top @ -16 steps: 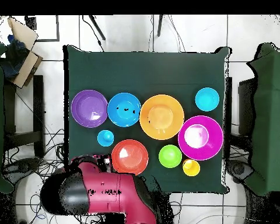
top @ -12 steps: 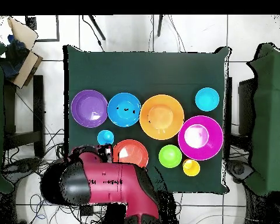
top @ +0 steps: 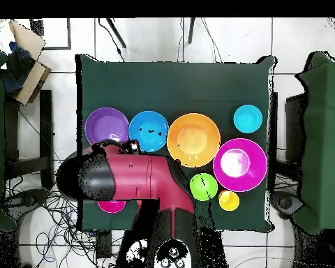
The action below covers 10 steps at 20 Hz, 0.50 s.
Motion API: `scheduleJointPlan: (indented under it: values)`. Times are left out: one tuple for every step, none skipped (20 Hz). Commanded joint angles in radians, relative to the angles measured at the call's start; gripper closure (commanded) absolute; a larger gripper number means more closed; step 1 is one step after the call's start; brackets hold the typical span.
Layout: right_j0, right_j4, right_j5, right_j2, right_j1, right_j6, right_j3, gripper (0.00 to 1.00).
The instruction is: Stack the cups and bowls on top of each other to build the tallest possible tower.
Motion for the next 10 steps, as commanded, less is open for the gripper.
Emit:
scheduleJointPlan:
  values:
    - [-0.003, -0.038, -0.032, 0.082, 0.174, 0.084, -0.094, 0.0]
    - [-0.001, -0.039, -0.042, 0.081, 0.177, 0.085, -0.088, 0.0]
    - [0.001, -0.042, -0.064, 0.079, 0.189, 0.089, -0.081, 0.0]
    - [0.004, -0.044, -0.076, 0.078, 0.195, 0.092, -0.074, 0.0]
    - [0.002, -0.043, -0.09, 0.079, 0.212, 0.094, -0.069, 0.0]
    - [0.0, -0.041, -0.1, 0.082, 0.218, 0.094, -0.062, 0.0]
    - [-0.007, -0.041, -0.12, 0.088, 0.231, 0.091, -0.056, 0.0]
    - [-0.008, -0.041, -0.131, 0.089, 0.236, 0.091, -0.052, 0.0]
    - [-0.006, -0.042, -0.138, 0.087, 0.238, 0.092, -0.051, 0.0]
    - [-0.005, -0.043, -0.145, 0.085, 0.241, 0.093, -0.049, 0.0]
